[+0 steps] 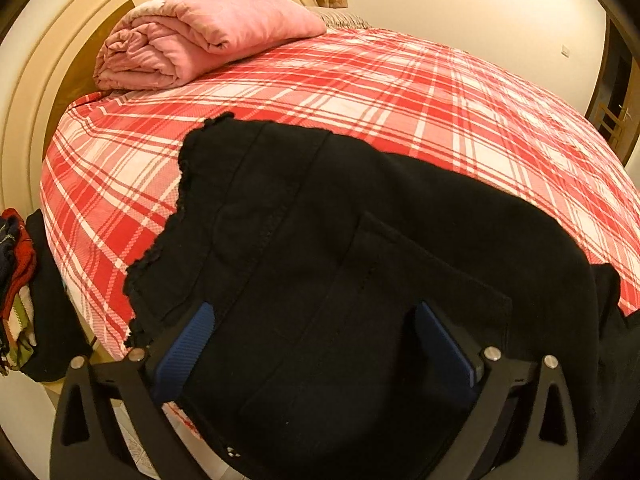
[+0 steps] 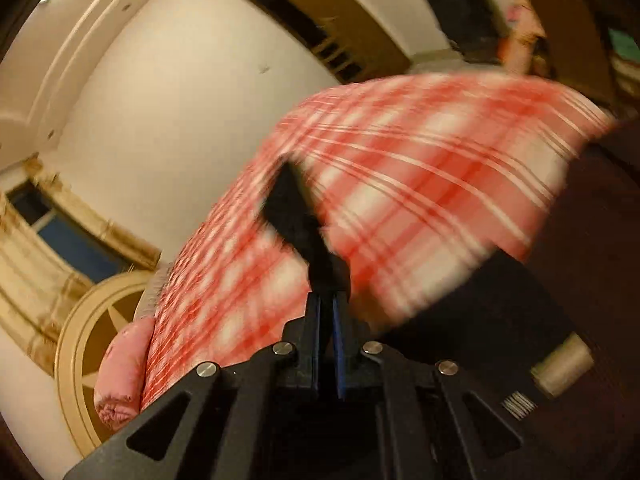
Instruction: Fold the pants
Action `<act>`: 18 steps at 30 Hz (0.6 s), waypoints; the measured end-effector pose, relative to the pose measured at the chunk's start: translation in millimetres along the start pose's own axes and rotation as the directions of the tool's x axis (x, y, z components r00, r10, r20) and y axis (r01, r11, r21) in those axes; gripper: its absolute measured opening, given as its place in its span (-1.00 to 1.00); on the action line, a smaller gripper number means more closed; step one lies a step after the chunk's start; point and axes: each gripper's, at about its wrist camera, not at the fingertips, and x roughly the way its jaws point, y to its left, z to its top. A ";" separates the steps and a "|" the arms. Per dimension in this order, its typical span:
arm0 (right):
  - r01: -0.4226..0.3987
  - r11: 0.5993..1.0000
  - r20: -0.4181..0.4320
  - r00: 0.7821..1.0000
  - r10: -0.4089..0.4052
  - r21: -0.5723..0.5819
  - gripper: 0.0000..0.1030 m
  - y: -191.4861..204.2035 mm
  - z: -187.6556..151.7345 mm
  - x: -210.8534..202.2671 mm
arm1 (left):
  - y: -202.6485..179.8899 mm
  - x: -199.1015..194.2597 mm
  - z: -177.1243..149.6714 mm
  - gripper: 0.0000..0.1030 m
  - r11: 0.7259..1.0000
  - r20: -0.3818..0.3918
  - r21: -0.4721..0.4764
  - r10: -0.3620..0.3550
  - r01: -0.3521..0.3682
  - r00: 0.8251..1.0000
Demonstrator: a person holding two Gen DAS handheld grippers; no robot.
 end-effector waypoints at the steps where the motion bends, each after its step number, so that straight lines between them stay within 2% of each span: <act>1: 0.011 1.000 -0.004 1.000 -0.011 0.018 -0.89 -9.0 -5.8 -1.9 | -0.2 0.3 0.5 1.00 1.000 -0.001 0.000 -0.001 0.001 1.000; 3: 0.038 0.998 -0.014 0.999 -0.038 0.055 -0.89 -24.1 -21.4 -5.1 | -1.3 0.7 1.4 1.00 1.000 -0.002 -0.001 0.000 0.000 1.000; 9: 0.124 0.990 -0.048 0.992 -0.121 0.067 -0.89 -27.3 -33.2 5.2 | -2.5 0.9 1.8 1.00 1.000 0.003 0.003 -0.001 0.001 1.000; 12: 0.168 0.985 -0.015 0.986 -0.167 0.049 -0.89 -29.9 -26.7 2.8 | -3.3 0.9 1.4 1.00 1.000 0.005 0.006 -0.001 0.001 1.000; 15: 0.153 0.984 0.008 0.988 -0.154 0.091 -0.88 -32.3 -20.1 -5.0 | -4.8 -0.9 2.7 1.00 1.000 0.002 0.025 0.002 -0.002 1.000; 16: 0.161 0.982 0.004 0.987 -0.162 0.101 -0.85 -36.3 -17.6 -7.1 | -5.2 -2.5 3.1 1.00 1.000 0.001 0.031 0.003 -0.003 1.000; 18: 0.197 0.974 0.000 0.980 -0.199 0.115 -0.63 -35.7 -12.8 -4.1 | -7.3 -10.2 3.6 1.00 0.999 0.015 0.042 0.002 -0.003 1.000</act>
